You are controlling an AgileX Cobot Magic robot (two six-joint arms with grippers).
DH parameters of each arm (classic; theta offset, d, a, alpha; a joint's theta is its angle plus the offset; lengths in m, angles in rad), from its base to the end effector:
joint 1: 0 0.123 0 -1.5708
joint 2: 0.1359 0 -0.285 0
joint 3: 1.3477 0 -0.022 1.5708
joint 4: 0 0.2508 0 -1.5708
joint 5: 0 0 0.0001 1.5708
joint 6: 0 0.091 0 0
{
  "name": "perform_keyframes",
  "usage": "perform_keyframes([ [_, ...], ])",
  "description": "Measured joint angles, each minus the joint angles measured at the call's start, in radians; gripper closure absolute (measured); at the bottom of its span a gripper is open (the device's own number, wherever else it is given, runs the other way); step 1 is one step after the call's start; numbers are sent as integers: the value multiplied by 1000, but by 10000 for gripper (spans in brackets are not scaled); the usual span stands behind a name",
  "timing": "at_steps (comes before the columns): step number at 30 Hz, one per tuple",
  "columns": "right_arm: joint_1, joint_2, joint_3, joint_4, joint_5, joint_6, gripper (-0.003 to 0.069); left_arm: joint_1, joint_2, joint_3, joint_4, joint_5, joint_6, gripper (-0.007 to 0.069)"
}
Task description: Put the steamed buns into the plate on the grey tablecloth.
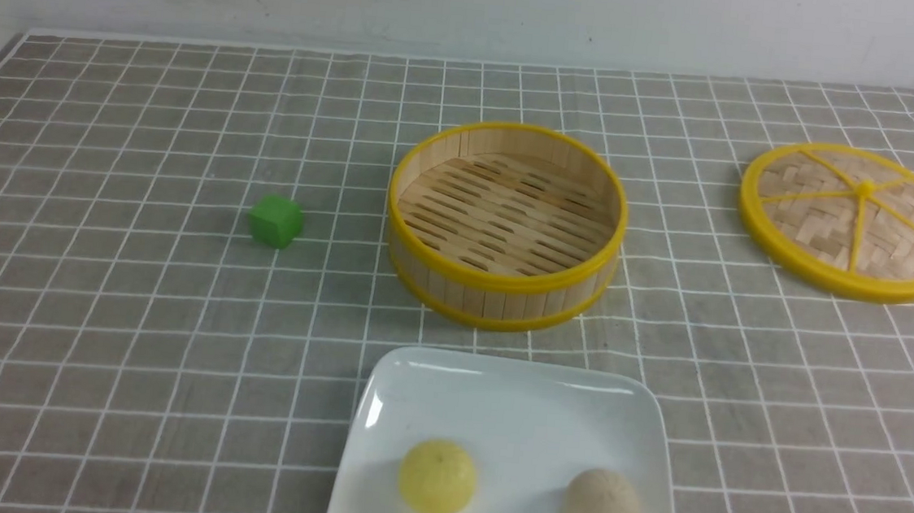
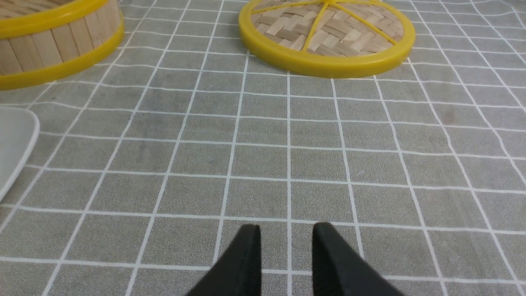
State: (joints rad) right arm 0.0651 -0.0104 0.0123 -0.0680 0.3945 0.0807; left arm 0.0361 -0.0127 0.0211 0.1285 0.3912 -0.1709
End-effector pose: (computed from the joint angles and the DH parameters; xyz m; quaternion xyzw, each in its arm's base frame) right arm 0.0519 0.0010 0.1743 -0.0113 0.8072 0.0139 0.5900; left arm 0.0518 0.0063 0.1719 -0.0500 0.8060 0.0150 0.5896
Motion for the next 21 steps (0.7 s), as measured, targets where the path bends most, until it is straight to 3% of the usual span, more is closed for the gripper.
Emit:
perform_keyframes([
  [21,0,0,0,0,0,0,430,-61,0,0,15,0,0,520],
])
